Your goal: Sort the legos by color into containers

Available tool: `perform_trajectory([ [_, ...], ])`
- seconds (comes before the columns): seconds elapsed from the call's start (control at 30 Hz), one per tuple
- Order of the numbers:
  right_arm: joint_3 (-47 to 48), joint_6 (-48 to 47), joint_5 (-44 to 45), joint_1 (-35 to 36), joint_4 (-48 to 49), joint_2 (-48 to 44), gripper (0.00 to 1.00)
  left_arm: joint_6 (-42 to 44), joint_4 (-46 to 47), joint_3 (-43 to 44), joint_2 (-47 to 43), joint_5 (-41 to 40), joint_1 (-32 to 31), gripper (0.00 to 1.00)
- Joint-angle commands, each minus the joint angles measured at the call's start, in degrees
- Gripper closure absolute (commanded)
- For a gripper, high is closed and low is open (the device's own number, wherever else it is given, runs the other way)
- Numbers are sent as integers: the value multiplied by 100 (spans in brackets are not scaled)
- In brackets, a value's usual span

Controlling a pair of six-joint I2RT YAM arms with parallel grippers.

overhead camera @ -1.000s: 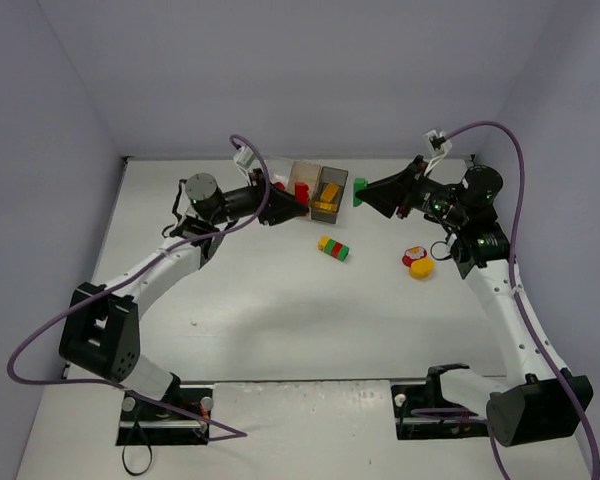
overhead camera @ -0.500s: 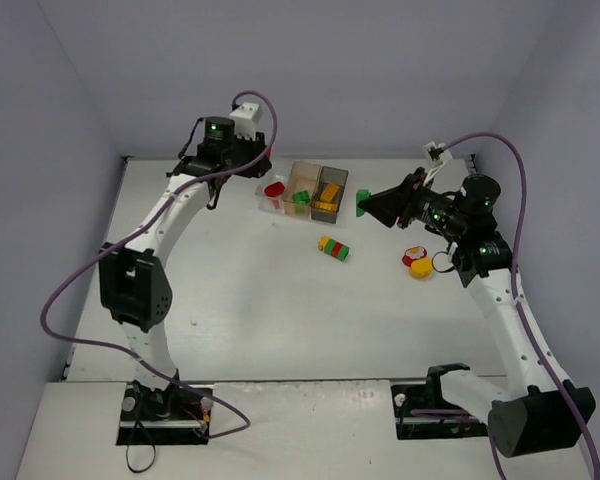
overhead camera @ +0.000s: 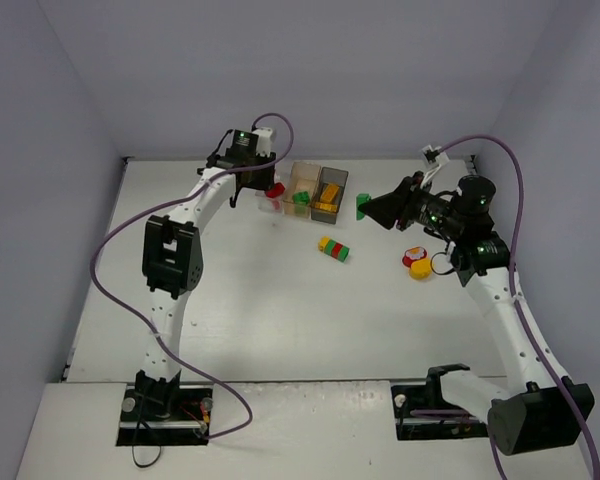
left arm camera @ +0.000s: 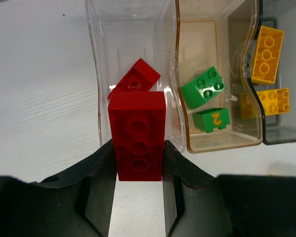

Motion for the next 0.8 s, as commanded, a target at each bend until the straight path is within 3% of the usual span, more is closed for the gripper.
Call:
perform_trajectory([
  [0.0, 116, -112, 82, -13, 302, 86, 100, 33, 54, 544, -155, -152, -57, 72],
  [0.07, 177, -147, 125, -13, 285, 148, 100, 25, 62, 650, -58, -205, -57, 60],
  [0.2, 335, -165, 196, -13, 276, 332, 100, 42, 1, 843, 117, -223, -48, 48],
  [0.47, 941, 28, 802, 40, 276, 1140, 100, 42, 141, 616, -215, -223, -57, 38],
  [0.67, 1863, 186, 1681, 460, 250, 2379, 100, -72, 246, -578, -1699, -741, -57, 31],
  [0.7, 2195, 178, 1777, 532, 215, 2755, 100, -81, 360, -841, -2232, -785, -57, 28],
  [0.73, 2364, 195, 1978, 602, 188, 2941, 100, -98, 379, -1366, -2490, -899, -57, 13],
  [0.77, 2531, 178, 2085, 750, 144, 3126, 100, -125, 405, -1624, -3015, -935, -57, 13],
])
